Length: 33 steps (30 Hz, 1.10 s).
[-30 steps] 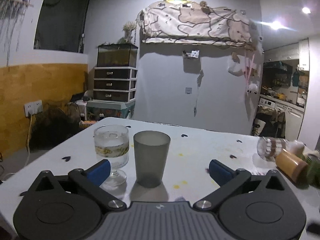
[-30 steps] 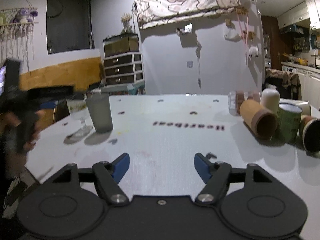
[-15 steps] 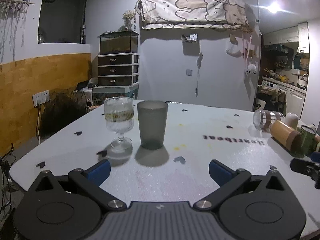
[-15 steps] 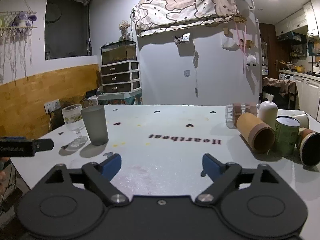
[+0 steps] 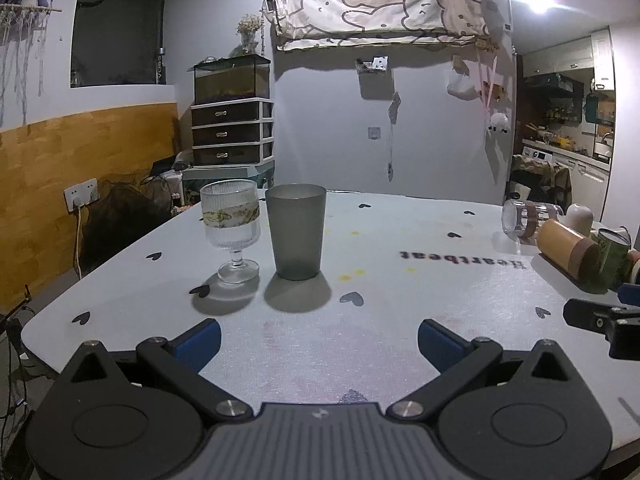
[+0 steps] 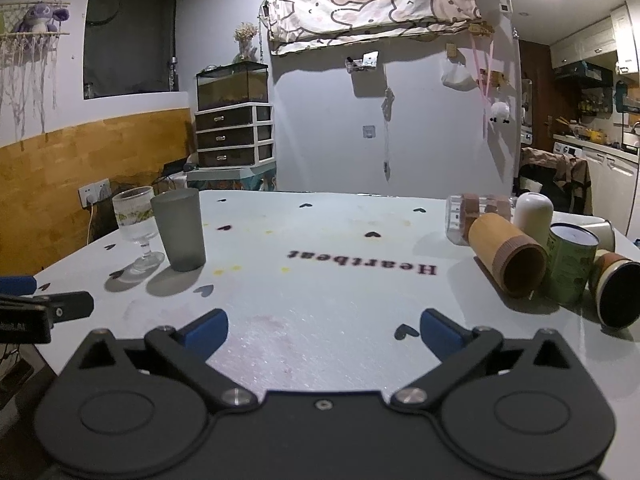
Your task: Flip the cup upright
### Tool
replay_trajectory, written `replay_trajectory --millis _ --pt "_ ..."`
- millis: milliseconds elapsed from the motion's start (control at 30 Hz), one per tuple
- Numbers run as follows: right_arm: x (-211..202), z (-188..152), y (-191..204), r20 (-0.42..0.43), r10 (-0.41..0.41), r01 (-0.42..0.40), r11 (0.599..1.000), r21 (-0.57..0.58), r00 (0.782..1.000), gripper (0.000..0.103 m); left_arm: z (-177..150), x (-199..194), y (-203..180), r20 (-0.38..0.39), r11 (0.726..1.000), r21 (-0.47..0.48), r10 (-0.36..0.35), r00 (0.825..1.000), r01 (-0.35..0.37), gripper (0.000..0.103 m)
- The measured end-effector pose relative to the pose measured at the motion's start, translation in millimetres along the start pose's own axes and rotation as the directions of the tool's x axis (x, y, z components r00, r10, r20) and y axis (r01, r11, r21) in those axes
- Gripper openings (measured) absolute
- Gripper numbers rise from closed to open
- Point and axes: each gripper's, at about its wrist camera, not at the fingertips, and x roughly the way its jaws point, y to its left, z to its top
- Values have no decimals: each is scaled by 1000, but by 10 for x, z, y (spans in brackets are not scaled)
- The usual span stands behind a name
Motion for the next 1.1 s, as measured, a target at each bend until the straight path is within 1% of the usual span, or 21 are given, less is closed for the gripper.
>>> replay_trajectory --millis 1100 --pt "4 5 -8 0 -4 4 1000 -2 1000 103 1 23 8 -4 1000 -4 15 1000 -15 103"
